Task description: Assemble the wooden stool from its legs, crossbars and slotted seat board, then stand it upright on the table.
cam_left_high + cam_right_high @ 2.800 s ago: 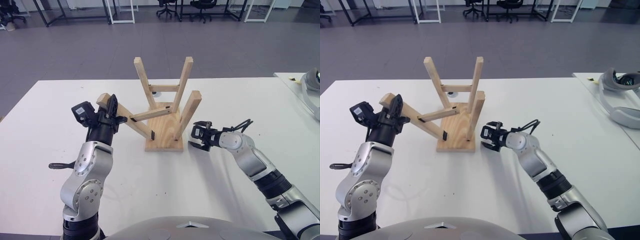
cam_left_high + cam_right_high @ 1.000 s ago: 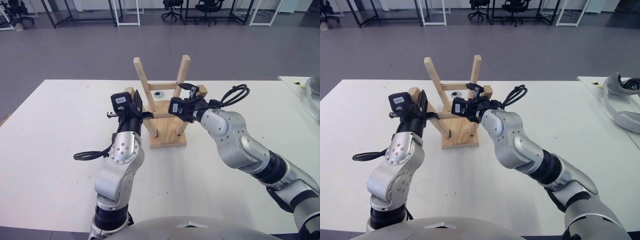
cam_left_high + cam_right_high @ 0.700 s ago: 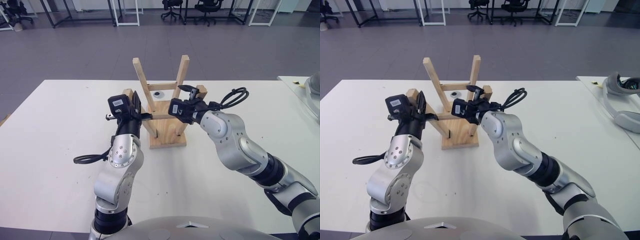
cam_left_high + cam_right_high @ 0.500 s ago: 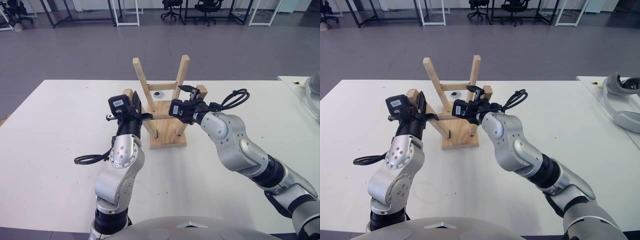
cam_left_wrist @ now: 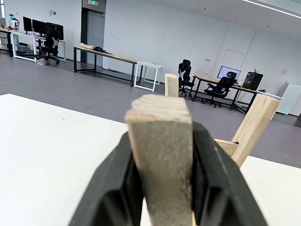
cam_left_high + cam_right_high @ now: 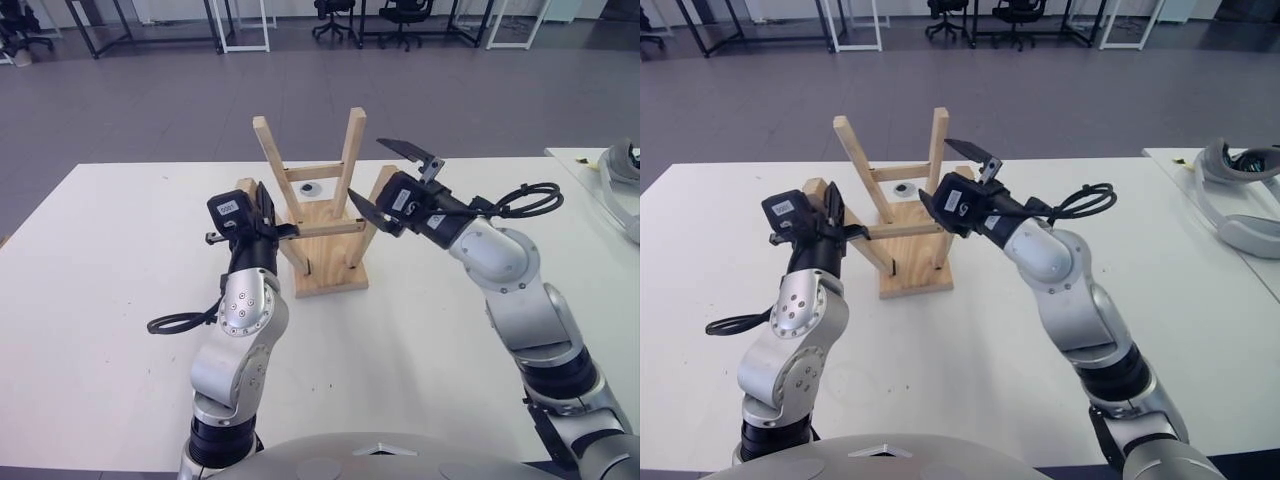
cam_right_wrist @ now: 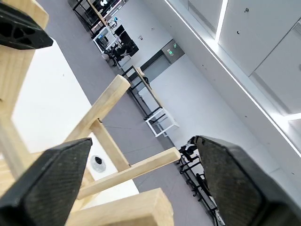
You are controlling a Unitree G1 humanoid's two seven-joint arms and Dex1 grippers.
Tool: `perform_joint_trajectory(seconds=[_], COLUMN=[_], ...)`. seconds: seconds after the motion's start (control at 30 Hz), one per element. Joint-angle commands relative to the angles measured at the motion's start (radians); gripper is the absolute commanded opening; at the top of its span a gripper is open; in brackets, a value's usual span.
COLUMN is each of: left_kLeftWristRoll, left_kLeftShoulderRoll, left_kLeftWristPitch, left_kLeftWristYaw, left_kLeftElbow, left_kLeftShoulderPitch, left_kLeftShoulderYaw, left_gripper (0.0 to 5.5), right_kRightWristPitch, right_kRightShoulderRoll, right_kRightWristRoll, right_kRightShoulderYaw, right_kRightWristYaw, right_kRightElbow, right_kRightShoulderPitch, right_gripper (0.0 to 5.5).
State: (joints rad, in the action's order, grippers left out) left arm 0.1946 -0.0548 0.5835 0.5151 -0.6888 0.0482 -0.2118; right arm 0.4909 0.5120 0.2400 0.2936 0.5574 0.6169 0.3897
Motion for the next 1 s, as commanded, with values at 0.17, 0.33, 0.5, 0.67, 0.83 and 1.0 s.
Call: perform_joint_trajectory(seconds=[0.17,0.33,0.5,0.67,0.83,1.0], left_kLeftWristRoll=[-0.001,0.001,0.003,0.014,0.017,0.016], left_kLeftShoulderRoll=[-0.104,-0.111,-0.119,-0.125,-0.122,-0.124], left_kLeftWristPitch=[0.11,0.121,0.126,0.12,0.09,0.044], left_kLeftWristYaw=[0.036,0.037,0.044,0.048,0.042,0.037], left_kLeftElbow=[0.052,0.054,0.057,0.062,0.088,0.129], left_kLeftShoulderPitch=[-0.047,-0.038,-0.031,-0.036,-0.045,-0.06], left_kLeftShoulderYaw=[0.023,0.024,0.025,0.032,0.033,0.029], left_gripper=[1.05,1.05,1.05,1.05,1.05,1.05], right_kRightWristPitch=[-0.11,-0.138,-0.147,-0.121,-0.13,-0.185], right_kRightShoulderRoll=[0.113,0.093,0.065,0.061,0.06,0.023], right_kRightWristRoll=[0.213,0.323,0.334,0.372,0.434,0.452], right_kRightShoulderYaw=[0.13,0.201,0.225,0.2,0.246,0.32], right_kRightWristYaw=[0.062,0.105,0.167,0.214,0.331,0.478], right_kRightElbow=[-0.087,-0.137,-0.121,-0.093,-0.161,-0.279], right_kRightShoulderPitch=[0.022,0.057,0.059,0.08,0.207,0.359], right_gripper=[4.11,4.11,4.11,4.11,4.11,4.11])
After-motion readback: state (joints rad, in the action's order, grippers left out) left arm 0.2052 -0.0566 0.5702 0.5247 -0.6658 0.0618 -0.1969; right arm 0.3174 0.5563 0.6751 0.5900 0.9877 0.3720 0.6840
